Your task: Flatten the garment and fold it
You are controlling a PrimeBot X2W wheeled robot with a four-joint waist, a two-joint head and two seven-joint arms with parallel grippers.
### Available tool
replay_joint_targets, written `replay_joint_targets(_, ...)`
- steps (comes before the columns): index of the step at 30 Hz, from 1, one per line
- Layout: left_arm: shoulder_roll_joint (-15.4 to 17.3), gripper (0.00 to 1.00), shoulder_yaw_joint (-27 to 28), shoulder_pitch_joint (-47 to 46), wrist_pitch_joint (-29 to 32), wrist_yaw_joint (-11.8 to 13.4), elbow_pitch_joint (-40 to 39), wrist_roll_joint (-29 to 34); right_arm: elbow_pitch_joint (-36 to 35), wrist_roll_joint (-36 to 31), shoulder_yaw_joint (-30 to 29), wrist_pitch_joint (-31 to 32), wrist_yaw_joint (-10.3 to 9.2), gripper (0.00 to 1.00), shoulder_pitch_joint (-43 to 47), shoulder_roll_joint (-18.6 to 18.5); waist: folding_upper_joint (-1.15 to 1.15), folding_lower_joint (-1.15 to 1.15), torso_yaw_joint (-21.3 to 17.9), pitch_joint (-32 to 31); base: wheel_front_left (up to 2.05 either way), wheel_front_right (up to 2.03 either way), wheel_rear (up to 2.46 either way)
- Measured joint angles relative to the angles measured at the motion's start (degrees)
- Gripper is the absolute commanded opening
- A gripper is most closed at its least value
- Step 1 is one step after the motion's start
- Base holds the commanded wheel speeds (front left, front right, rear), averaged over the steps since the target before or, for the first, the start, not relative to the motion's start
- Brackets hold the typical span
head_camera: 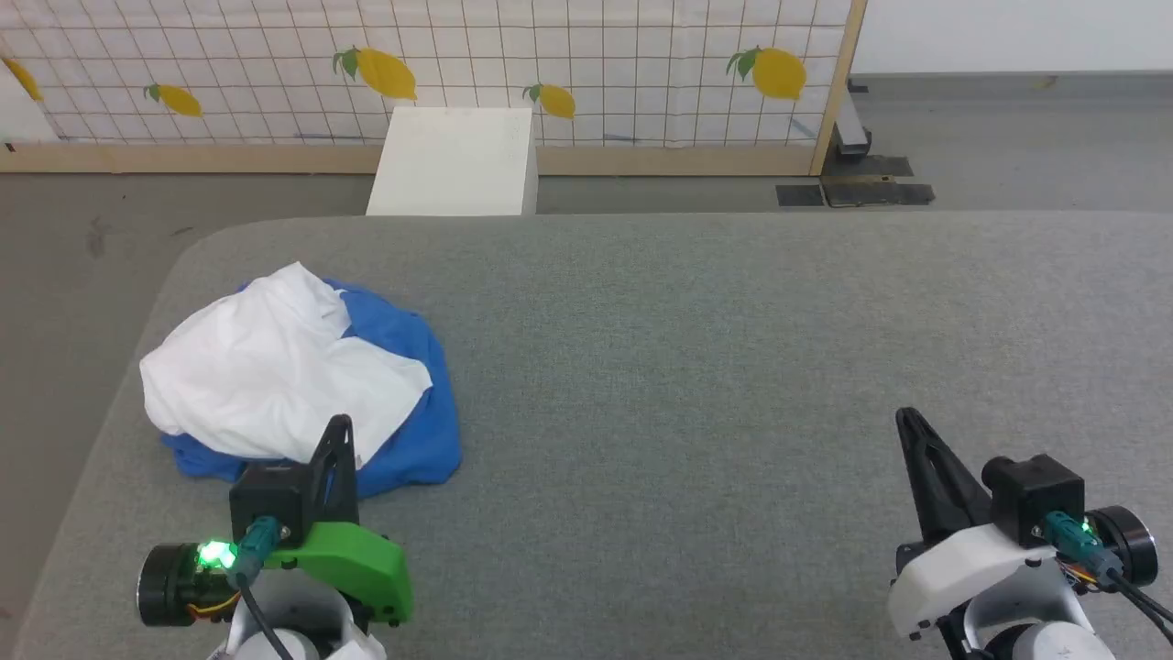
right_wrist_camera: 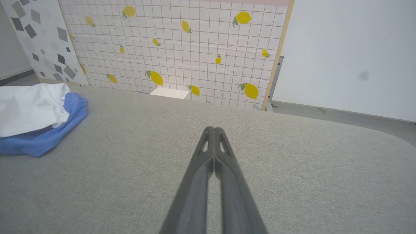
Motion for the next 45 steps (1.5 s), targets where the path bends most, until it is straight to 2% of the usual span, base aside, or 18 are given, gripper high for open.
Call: replay_joint_targets(45, 0.0, 0.0, 0.0, 0.0, 0.0, 0.0, 0.0, 0.0, 0.0, 0.0, 0.0, 0.0, 0.0, 0.0, 0.0, 0.0, 0.0, 0.0, 0.0, 0.0, 0.0, 0.0, 0.0)
